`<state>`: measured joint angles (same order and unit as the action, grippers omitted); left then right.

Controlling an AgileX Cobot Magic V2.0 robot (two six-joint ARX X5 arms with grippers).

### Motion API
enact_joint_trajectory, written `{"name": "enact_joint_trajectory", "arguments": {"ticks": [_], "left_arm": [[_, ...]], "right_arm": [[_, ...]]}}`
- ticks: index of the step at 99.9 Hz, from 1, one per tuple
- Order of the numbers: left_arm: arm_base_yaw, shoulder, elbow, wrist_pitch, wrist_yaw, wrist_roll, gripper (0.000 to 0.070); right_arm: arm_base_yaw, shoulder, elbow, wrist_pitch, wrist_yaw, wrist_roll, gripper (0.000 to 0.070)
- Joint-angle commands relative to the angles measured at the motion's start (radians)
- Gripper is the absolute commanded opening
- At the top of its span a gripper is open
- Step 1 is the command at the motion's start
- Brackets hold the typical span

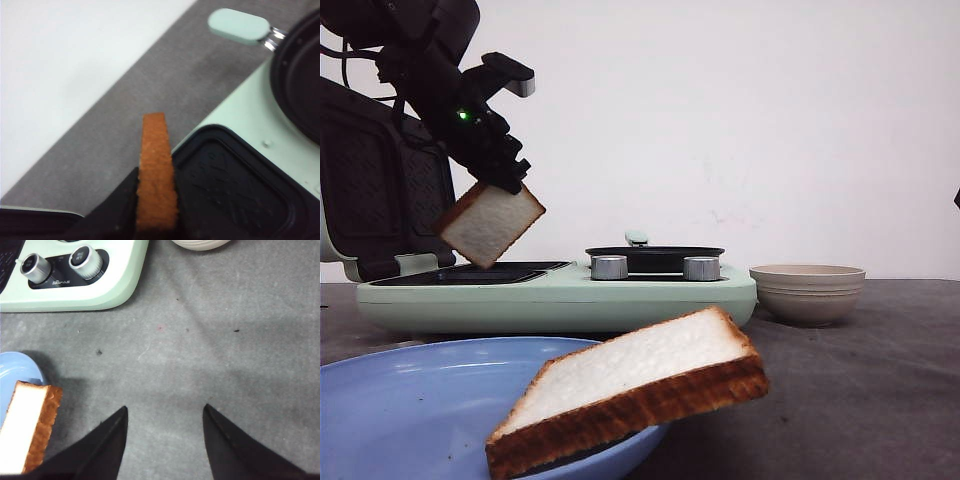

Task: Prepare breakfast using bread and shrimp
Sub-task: 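Carry the bread slice with the left gripper onto the farther press plate, then open the left gripper to release the bread and raise it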

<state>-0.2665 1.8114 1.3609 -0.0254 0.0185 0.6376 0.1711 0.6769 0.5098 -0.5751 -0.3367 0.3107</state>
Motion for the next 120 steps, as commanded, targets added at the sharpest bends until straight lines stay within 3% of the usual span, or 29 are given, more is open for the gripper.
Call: {"name": "enact_joint_trajectory", "arguments": {"ticks": [1,20,41,57,70,82,88,107,120], "left_arm": [[-0.004,0.027,0.024,0.0,0.013,0.005,0.0012],[-0.004,0.039,0.024,-0.033,0.071,0.003,0.0245],[-0.006,0.067,0.024,-0.041,0.096,-0.012,0.0318],[-0.009,0.08,0.024,-0.041,0.099,-0.02,0.0329],[-0.009,0.087,0.024,-0.041,0.099,-0.021,0.0443],[-0.009,0.087,0.024,-0.032,0.106,-0.037,0.0456],[-0.009,0.087,0.024,-0.024,0.111,-0.057,0.0497],[-0.01,0.087,0.024,0.004,0.113,-0.134,0.0697],[-0.01,0.087,0.024,0.004,0.113,-0.154,0.07]], "right_arm": [[0.002,0.008,0.014,0.005,0.004,-0.016,0.0292],[0.002,0.008,0.014,0.005,0.004,-0.016,0.0292],[0.002,0.008,0.014,0.005,0.004,-0.016,0.0292],[0.002,0.008,0.014,0.005,0.004,-0.016,0.0292],[0.002,0.008,0.014,0.005,0.004,-0.016,0.0292],[0.002,0.008,0.014,0.005,0.004,-0.015,0.0292],[0.002,0.008,0.014,0.005,0.004,-0.015,0.0292],[0.002,0.008,0.014,0.005,0.004,-0.015,0.0292],[0.002,0.008,0.014,0.005,0.004,-0.015,0.0292]]}}
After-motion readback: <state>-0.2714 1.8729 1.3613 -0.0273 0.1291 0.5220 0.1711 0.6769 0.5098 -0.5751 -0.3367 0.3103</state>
